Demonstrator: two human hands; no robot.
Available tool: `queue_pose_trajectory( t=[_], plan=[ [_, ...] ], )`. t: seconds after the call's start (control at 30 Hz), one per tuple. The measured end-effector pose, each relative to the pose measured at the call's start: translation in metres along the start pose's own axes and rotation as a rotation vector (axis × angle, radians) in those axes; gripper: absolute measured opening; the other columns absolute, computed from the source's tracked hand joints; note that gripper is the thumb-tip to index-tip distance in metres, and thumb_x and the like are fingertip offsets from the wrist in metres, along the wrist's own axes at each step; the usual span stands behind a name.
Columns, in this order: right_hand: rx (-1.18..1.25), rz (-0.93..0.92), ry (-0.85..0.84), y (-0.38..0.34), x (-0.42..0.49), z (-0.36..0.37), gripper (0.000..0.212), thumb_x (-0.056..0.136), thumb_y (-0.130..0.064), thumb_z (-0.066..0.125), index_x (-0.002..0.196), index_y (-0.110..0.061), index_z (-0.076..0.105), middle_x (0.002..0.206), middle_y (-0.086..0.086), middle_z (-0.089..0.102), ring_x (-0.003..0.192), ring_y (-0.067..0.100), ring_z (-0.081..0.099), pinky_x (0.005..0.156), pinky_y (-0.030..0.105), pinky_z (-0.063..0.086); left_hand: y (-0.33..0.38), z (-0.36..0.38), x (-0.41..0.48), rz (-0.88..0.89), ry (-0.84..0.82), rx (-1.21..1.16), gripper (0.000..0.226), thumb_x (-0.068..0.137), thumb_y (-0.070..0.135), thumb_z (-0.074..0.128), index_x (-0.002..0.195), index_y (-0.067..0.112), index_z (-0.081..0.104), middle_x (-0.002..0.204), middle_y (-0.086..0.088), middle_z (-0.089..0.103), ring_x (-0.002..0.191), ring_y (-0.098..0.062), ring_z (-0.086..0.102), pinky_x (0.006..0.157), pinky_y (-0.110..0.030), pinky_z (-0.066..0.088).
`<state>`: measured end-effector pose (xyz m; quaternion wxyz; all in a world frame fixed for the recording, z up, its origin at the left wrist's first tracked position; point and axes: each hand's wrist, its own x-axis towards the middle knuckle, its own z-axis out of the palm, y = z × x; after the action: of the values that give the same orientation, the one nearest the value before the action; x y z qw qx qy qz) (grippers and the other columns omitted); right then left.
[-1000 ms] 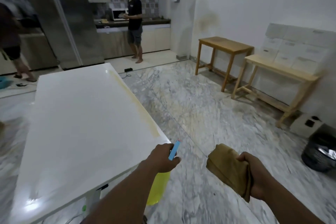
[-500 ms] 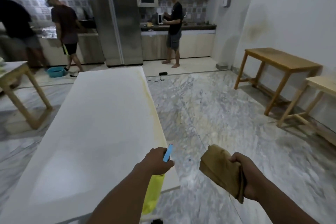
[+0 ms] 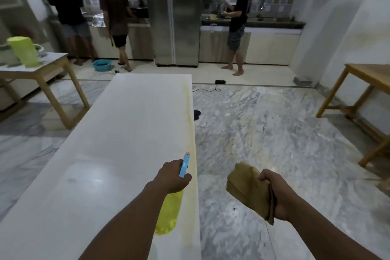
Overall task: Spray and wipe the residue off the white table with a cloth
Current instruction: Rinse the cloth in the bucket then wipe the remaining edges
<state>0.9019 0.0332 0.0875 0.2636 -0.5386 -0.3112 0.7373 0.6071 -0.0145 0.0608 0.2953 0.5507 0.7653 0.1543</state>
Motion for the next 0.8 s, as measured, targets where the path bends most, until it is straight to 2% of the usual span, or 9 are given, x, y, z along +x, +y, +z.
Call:
queue_pose_trajectory(
  t=[0.07, 0.17, 0.23, 0.27, 0.4, 0.53, 0.6, 0.67, 0.8],
  plan=[
    [0.008, 0.031, -0.033, -0.017, 0.032, 0.007, 0.046, 0.086, -0.024, 0.047, 0.120, 0.002, 0.065, 0.113, 0.029, 0.070, 0.103, 0.044, 0.064, 0.101, 0.055, 0.046, 0.002, -0.002, 0.018, -0.022, 0.003, -0.011, 0.022, 0.093, 0.029, 0.063, 0.110, 0.015, 0.064, 0.105, -0.003, 0.069, 0.094, -0.022, 0.065, 0.088, -0.037, 0.054],
    [0.021, 0.074, -0.077, -0.047, 0.086, 0.013, 0.047, 0.083, -0.025, 0.049, 0.115, 0.004, 0.068, 0.102, 0.026, 0.072, 0.092, 0.041, 0.066, 0.085, 0.049, 0.053, 0.010, -0.001, 0.056, -0.039, 0.002, -0.028, 0.011, 0.091, 0.029, 0.064, 0.089, 0.018, 0.061, 0.087, 0.000, 0.065, 0.077, -0.018, 0.058, 0.075, -0.034, 0.051],
    [0.039, 0.087, -0.115, -0.066, 0.118, 0.014, 0.046, 0.084, -0.027, 0.049, 0.111, 0.004, 0.069, 0.092, 0.024, 0.072, 0.085, 0.039, 0.065, 0.077, 0.044, 0.054, 0.020, -0.002, 0.079, -0.055, 0.006, -0.033, 0.015, 0.090, 0.029, 0.066, 0.092, 0.014, 0.063, 0.090, -0.003, 0.067, 0.076, -0.018, 0.059, 0.073, -0.033, 0.051],
    [0.057, 0.092, -0.135, -0.074, 0.133, 0.014, 0.046, 0.084, -0.027, 0.049, 0.110, 0.004, 0.070, 0.092, 0.024, 0.073, 0.086, 0.040, 0.065, 0.079, 0.046, 0.055, 0.027, -0.002, 0.088, -0.060, 0.012, -0.035, 0.018, 0.090, 0.030, 0.067, 0.095, 0.013, 0.065, 0.093, -0.005, 0.069, 0.078, -0.020, 0.061, 0.073, -0.034, 0.052],
    [0.066, 0.134, -0.202, -0.131, 0.197, 0.008, 0.048, 0.082, -0.029, 0.051, 0.112, 0.002, 0.073, 0.112, 0.027, 0.070, 0.101, 0.043, 0.063, 0.102, 0.057, 0.044, 0.073, -0.007, 0.135, -0.089, -0.011, -0.026, 0.017, 0.086, 0.031, 0.069, 0.091, 0.015, 0.067, 0.094, -0.006, 0.072, 0.081, -0.023, 0.068, 0.075, -0.038, 0.057],
    [0.080, 0.113, -0.283, -0.189, 0.242, 0.008, 0.047, 0.087, -0.030, 0.046, 0.114, -0.001, 0.073, 0.110, 0.023, 0.072, 0.098, 0.040, 0.065, 0.092, 0.049, 0.051, 0.125, -0.021, 0.180, -0.050, -0.007, 0.054, 0.014, 0.088, 0.029, 0.067, 0.082, 0.017, 0.065, 0.089, -0.007, 0.071, 0.079, -0.024, 0.067, 0.072, -0.036, 0.053],
    [0.114, 0.121, -0.313, -0.208, 0.257, 0.010, 0.048, 0.088, -0.031, 0.045, 0.115, -0.001, 0.071, 0.107, 0.021, 0.073, 0.093, 0.037, 0.066, 0.086, 0.045, 0.053, 0.146, -0.024, 0.198, -0.036, -0.031, 0.102, 0.016, 0.088, 0.027, 0.065, 0.081, 0.013, 0.064, 0.081, -0.006, 0.065, 0.078, -0.028, 0.065, 0.073, -0.041, 0.052],
    [0.096, 0.134, -0.348, -0.227, 0.280, 0.010, 0.048, 0.088, -0.031, 0.045, 0.115, -0.001, 0.071, 0.104, 0.021, 0.074, 0.089, 0.036, 0.066, 0.080, 0.041, 0.054, 0.162, -0.030, 0.224, -0.038, -0.049, 0.137, 0.020, 0.089, 0.027, 0.064, 0.072, 0.017, 0.057, 0.072, 0.001, 0.057, 0.070, -0.023, 0.059, 0.067, -0.039, 0.047],
    [0.079, 0.150, -0.385, -0.261, 0.321, 0.021, 0.051, 0.087, -0.032, 0.045, 0.120, -0.001, 0.069, 0.115, 0.022, 0.071, 0.096, 0.037, 0.066, 0.083, 0.042, 0.056, 0.175, -0.047, 0.277, -0.043, -0.018, 0.138, 0.029, 0.088, 0.028, 0.064, 0.064, 0.026, 0.047, 0.068, 0.004, 0.052, 0.062, -0.016, 0.051, 0.063, -0.034, 0.043]
  ],
)
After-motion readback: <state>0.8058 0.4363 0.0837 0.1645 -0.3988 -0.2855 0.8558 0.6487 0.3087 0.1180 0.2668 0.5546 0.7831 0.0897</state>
